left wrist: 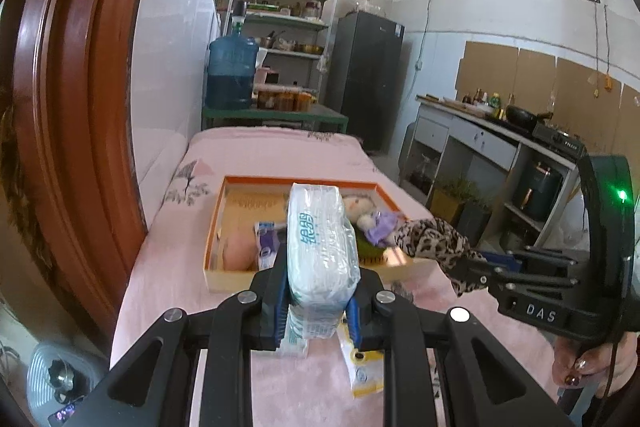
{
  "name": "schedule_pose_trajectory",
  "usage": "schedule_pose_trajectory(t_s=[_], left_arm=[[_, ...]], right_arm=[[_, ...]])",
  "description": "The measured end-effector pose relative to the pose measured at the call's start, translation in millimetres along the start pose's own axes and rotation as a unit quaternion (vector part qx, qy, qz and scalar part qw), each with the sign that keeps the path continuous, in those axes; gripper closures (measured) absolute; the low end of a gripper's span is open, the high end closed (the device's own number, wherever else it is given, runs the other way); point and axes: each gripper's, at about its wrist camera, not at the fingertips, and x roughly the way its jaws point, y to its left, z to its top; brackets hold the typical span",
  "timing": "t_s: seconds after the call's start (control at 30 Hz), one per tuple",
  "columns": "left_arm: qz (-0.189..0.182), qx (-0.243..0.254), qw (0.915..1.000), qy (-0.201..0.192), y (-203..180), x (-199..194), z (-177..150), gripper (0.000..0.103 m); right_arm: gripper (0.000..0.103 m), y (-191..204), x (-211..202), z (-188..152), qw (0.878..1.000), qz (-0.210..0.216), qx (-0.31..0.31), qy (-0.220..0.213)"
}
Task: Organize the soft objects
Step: 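Lift the tissue pack and scrunchie and carry them toward the box, then carry the tissue pack and scrunchie over the box and lower them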
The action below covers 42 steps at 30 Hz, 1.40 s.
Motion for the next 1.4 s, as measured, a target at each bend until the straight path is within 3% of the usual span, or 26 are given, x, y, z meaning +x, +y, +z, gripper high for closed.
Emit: schedule_pose_trajectory(t_s=[0.6, 1.0, 1.17, 1.4], left_arm=[[-0.004, 0.006, 0.9982, -0.060, 2.3, 9.0, 55.9, 0.079], [0.027, 0.012, 0.9954, -0.092, 3.0, 55.8, 124.4, 0.079], [0.030, 0.006, 0.9947, -0.098, 3.6, 71.4, 155.6, 0.079], [0.040, -0.001, 0.9962, -0.078, 18.8, 100.5, 155.1, 0.079]], right_arm=[[0.083, -3.0, -18.2, 44.3, 0.998, -0.022, -0.016, -0.055], [0.083, -14.4, -6.0, 89.3, 0.995, -0.005, 0.021, -0.095], [0.083, -17.9, -2.2, 124.6, 0.992, -0.001, 0.031, -0.124], [0.083, -21.2, 26.0, 159.9, 0.991, 0.014, 0.056, -0.124]])
